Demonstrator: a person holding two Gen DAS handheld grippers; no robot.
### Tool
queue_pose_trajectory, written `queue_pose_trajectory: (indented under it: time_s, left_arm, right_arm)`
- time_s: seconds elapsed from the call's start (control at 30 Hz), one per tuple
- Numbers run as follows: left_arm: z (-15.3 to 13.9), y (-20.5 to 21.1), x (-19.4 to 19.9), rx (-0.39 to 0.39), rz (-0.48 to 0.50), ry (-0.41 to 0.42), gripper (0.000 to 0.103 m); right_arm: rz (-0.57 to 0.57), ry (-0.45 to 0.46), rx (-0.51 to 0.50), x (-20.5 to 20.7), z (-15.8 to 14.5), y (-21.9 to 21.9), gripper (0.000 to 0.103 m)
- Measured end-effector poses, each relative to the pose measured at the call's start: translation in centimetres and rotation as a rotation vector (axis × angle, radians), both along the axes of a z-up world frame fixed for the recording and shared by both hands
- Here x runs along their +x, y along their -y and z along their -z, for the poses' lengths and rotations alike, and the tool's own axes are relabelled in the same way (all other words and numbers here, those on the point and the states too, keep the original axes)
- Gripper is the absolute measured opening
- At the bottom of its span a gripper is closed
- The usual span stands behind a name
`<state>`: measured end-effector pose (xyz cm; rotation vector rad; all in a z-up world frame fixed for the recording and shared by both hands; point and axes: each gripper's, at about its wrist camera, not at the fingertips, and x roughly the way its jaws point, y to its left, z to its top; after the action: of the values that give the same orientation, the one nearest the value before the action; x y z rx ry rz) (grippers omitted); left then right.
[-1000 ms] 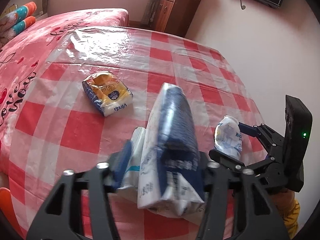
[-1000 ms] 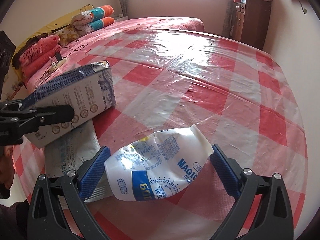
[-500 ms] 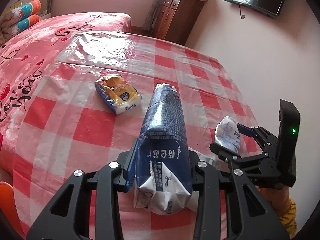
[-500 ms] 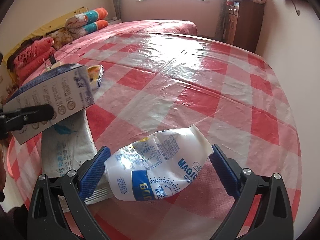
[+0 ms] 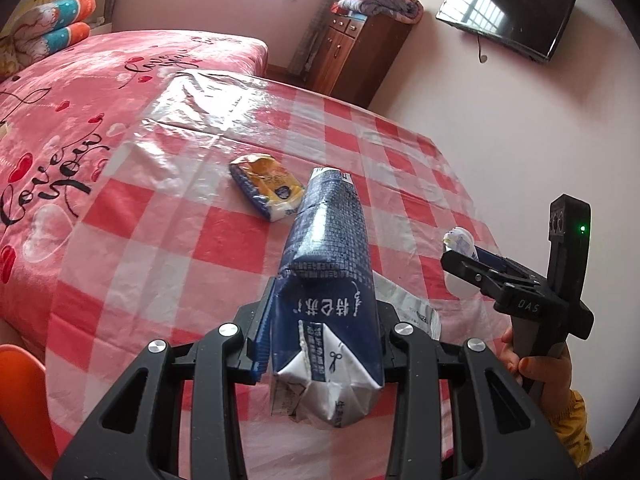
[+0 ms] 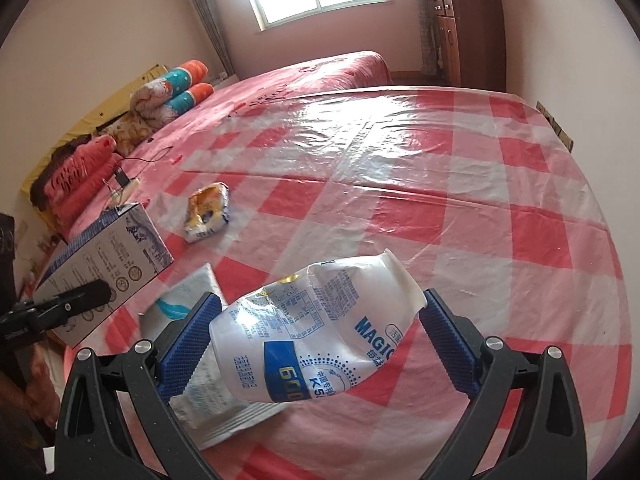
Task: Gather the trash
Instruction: 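Carry the carton and yogurt bottle over the orange bucket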
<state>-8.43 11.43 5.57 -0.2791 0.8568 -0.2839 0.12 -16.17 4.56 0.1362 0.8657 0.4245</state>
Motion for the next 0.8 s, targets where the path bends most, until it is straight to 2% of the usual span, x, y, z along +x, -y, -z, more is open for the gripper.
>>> queue_pose_trajectory:
  time_s: [0.5, 0.8]
  left_arm:
    - [-0.3, -4.7, -3.7, -0.034, -0.058, 0.011, 0.038]
    - [-0.3, -9.3, -6.8, -0.027, -0.143, 0.008, 0.038]
  right_arm:
    - [-0.088, -0.004, 0.035, -2.4, -1.3, -4.6, 0.098]
    - [-0.239, -0.031, 0.067, -4.7, -2.3, -10.5, 0.098]
